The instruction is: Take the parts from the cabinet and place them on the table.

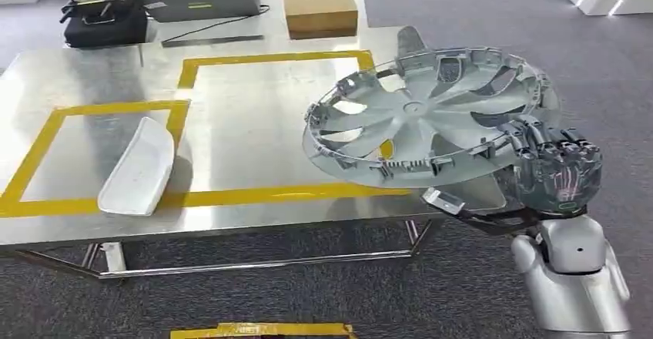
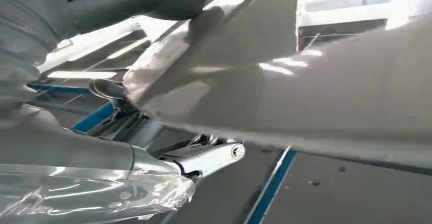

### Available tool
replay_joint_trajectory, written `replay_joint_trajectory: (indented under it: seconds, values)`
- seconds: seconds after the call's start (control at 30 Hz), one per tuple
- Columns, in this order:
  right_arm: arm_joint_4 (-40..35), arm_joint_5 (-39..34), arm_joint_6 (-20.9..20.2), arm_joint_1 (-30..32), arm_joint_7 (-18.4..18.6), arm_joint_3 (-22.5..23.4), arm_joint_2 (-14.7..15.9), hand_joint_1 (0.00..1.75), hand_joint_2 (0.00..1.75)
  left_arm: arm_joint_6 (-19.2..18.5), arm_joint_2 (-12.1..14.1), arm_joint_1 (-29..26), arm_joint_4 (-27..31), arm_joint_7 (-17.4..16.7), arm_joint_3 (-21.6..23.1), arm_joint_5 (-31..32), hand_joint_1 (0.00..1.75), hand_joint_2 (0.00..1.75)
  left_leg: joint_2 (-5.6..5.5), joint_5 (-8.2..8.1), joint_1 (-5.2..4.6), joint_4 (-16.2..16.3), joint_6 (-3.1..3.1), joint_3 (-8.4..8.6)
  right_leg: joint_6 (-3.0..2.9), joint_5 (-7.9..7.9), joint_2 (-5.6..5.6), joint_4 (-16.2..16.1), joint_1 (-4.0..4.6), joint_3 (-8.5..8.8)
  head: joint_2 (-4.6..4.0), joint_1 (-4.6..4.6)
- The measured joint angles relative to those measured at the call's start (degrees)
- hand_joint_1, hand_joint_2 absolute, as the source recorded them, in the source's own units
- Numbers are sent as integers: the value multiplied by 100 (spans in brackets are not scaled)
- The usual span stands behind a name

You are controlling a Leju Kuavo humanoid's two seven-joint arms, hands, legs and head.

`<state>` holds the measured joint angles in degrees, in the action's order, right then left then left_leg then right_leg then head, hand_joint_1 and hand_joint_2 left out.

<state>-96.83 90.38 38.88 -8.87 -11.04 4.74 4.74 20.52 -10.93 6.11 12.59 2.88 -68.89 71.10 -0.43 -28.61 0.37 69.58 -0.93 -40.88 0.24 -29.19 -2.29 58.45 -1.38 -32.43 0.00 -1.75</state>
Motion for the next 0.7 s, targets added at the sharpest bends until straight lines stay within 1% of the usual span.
replay_joint_trajectory:
  seconds: [0.03, 0.07, 0.1, 0.17, 0.2, 0.23, 0.27, 0.3, 0.33, 0.37, 0.4, 0.43, 0.47, 0.5, 0.53, 0.57, 0.6, 0.63, 0.67, 0.7]
  values:
    - [0, 0, 0, -3, 0, -6, 0, 175, 175, 0, 2, 2, 0, 0, 0, 0, 0, 175, 73, 274, -11, -563, 42, 298, 20, -22, -46, 0, 5, 37, 0, -2]
    - [0, 0, 0, -5, 0, -7, 0, 175, 175, 0, 4, 5, -2, 0, 0, 0, 0, 175, 278, 372, -49, -959, 97, 498, 38, -40, -80, -2, 8, 59, 0, -2]
    - [0, 0, 0, -5, 0, -7, 0, 175, 175, 0, 9, 21, 0, 0, 0, 2, 0, 175, 364, 293, -111, -1077, 125, 563, 80, -66, -116, 18, 63, 48, 0, -4]
    - [0, -2, 0, -11, 6, -7, 0, 175, 175, 0, 7, 21, -2, 0, 0, 2, 0, 175, 290, 270, -111, -1087, 151, 526, 113, -69, -205, -8, 64, 50, 0, 18]
    - [7, 2, 0, -11, 18, -22, 0, 175, 175, 2, 13, 7, -2, 0, 0, 2, 0, 175, 241, 265, -119, -1090, 171, 525, 143, -67, -252, -40, 59, 78, 0, 0]
    - [31, 2, 0, -9, 46, -54, 2, 175, 175, 4, 15, 2, 0, -2, 0, 0, 0, 175, 195, 300, -88, -1171, 217, 565, 187, -96, -273, -44, 58, 102, 0, 7]
    - [59, 2, 0, -13, 94, -74, 33, 175, 175, 2, 7, -1, 0, -7, 0, 0, 0, 175, 146, 323, -62, -1208, 247, 591, 206, -180, -69, 46, 31, 32, -2, 24]
    - [78, 0, 0, -21, 148, -92, 65, 175, 175, 5, 7, 16, 0, -7, 0, -2, 0, 175, 105, 327, -55, -1207, 280, 587, 205, -335, 82, 314, 20, -90, 0, 32]
    - [112, -2, 0, -21, 221, -112, 107, 175, 175, 4, 7, 28, 0, -7, 0, -2, 0, 175, 47, 327, -55, -1205, 291, 586, 213, -548, 158, 779, 20, -317, 0, 57]
    - [151, -2, 0, -22, 295, -142, 147, 175, 175, 2, -4, 28, -2, -7, 0, -2, 0, 175, -8, 326, -59, -1205, 294, 588, 226, -723, 193, 1249, 23, -563, 0, 59]
    - [199, -2, 0, -23, 373, -196, 188, 175, 175, 2, -4, 24, -2, -7, 0, 0, 0, 175, -56, 323, -64, -1202, 298, 588, 237, -813, 209, 1614, 28, -779, 0, 59]
    - [245, 0, 0, -22, 455, -243, 230, 175, 175, 2, -4, 17, 0, -7, 0, 0, 0, 175, -113, 321, -64, -1201, 298, 596, 247, -755, 210, 1739, 27, -898, 0, 55]
    - [291, 0, 0, -22, 591, -319, 286, 175, 175, 0, -4, 15, 0, -7, 0, -2, 0, 175, -174, 318, -63, -1199, 299, 602, 249, -557, 211, 1568, 24, -869, 0, 59]
    - [326, 0, 0, -23, 748, -400, 354, 175, 175, -13, -4, 16, -2, -7, 0, -2, 0, 175, -231, 313, -60, -1193, 293, 613, 251, -286, 214, 1199, 15, -727, -2, 61]
    - [370, 0, 0, -34, 939, -519, 446, 175, 175, -15, -7, 18, 0, -7, 0, -2, 0, 175, -294, 302, -53, -1181, 276, 628, 249, 21, 257, 668, 0, -497, 0, 59]
    - [429, 0, 0, -76, 1115, -643, 531, 175, 175, -15, -9, 16, 0, -7, 0, -2, 0, 175, -336, 280, -50, -1159, 244, 627, 253, 201, 372, 214, -22, -308, 0, 63]
    - [527, 0, 0, -158, 1339, -790, 610, 175, 175, -15, -2, 22, -2, -7, 0, -2, 0, 175, -363, 263, -91, -1114, 205, 583, 244, 100, 512, 96, -26, -159, 0, 68]
    - [612, -7, 0, -222, 1581, -969, 698, 175, 175, -15, 0, 27, -2, -7, 0, -2, 0, 175, -397, 275, -72, -1100, 181, 553, 192, 94, 493, 73, -25, -179, 0, 48]
    - [710, -9, -2, -275, 1841, -1175, 799, 175, 175, -15, 0, 19, -2, -7, 0, -2, 0, 175, -414, 292, -60, -1119, 149, 548, 169, 93, 469, 70, 0, -186, 0, 63]
    - [815, -2, -2, -332, 2062, -1384, 891, 175, 175, -15, 2, 4, 0, -7, 0, -2, 0, 175, -442, 301, -43, -1130, 121, 549, 127, 95, 446, 72, 18, -183, -2, 59]
